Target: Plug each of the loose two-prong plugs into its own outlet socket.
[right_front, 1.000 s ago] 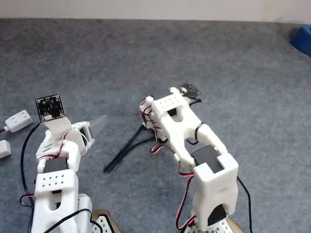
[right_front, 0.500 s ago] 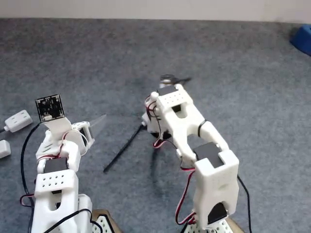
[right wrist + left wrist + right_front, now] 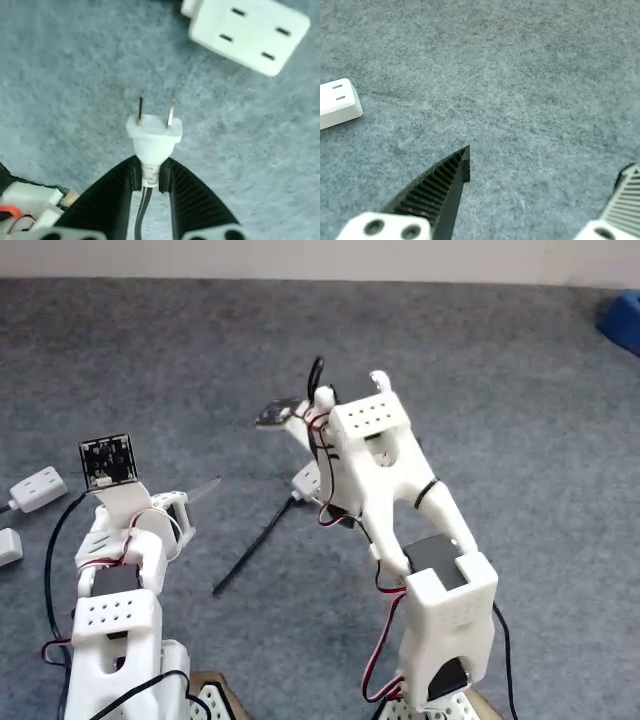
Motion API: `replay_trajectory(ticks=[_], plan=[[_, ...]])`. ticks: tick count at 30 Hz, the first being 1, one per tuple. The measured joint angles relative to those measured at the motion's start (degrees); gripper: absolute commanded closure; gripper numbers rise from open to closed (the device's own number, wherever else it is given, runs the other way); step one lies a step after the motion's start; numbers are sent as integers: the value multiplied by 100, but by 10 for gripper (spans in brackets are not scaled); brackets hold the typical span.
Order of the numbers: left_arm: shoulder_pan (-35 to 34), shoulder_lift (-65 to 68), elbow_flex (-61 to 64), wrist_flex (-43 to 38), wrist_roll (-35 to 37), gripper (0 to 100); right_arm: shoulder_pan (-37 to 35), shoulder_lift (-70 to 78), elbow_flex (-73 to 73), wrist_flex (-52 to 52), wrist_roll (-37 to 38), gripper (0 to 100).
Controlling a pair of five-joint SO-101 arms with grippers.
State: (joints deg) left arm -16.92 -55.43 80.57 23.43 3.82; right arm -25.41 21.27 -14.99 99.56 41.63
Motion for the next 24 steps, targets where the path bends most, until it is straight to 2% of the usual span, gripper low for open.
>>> replay_trajectory(ticks=[2,5,9,13,18,21,24], plan=[[-53,0,0,0,-53,564,0,-9,0,0,-97,991],[-53,0,-26,97,-510,564,18,-158,-105,-237,-888,991],[79,0,-607,1143,-721,564,-70,-1116,273,-1231,-1697,991],[220,0,-1653,2760,-730,564,-413,-2532,1811,-2629,-2224,991],[932,0,-2734,4580,-730,563,-1187,-4440,4308,-3895,-2356,991],[1345,0,-3130,5108,-730,564,-1653,-5503,5442,-4123,-2356,991],[1547,0,-3323,5187,-738,564,-1714,-6382,6013,-4185,-2400,991]])
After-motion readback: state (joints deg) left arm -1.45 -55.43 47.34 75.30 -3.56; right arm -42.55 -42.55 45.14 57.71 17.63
